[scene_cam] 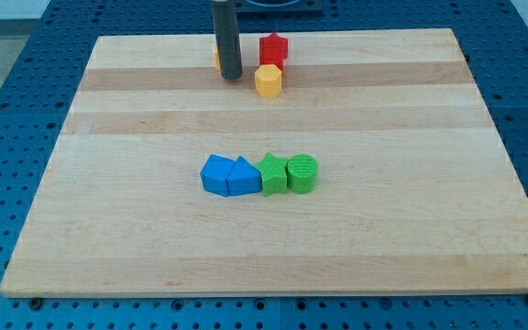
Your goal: Point your arm to the right of yellow hexagon
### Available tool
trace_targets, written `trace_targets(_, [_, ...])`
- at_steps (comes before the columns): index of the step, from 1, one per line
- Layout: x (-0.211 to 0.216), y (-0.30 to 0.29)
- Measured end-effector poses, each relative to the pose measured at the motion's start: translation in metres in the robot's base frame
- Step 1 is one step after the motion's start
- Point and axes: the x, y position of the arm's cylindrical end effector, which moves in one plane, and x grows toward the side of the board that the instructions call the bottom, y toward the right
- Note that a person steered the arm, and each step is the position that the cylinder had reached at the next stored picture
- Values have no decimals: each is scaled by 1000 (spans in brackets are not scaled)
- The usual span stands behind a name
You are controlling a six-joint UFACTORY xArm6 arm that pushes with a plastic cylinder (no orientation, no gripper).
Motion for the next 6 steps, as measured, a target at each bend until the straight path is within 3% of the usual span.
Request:
trace_targets(1, [52,3])
trace_targets(2, [71,44])
trace_targets(3, [67,97])
trace_targets(6, [24,114])
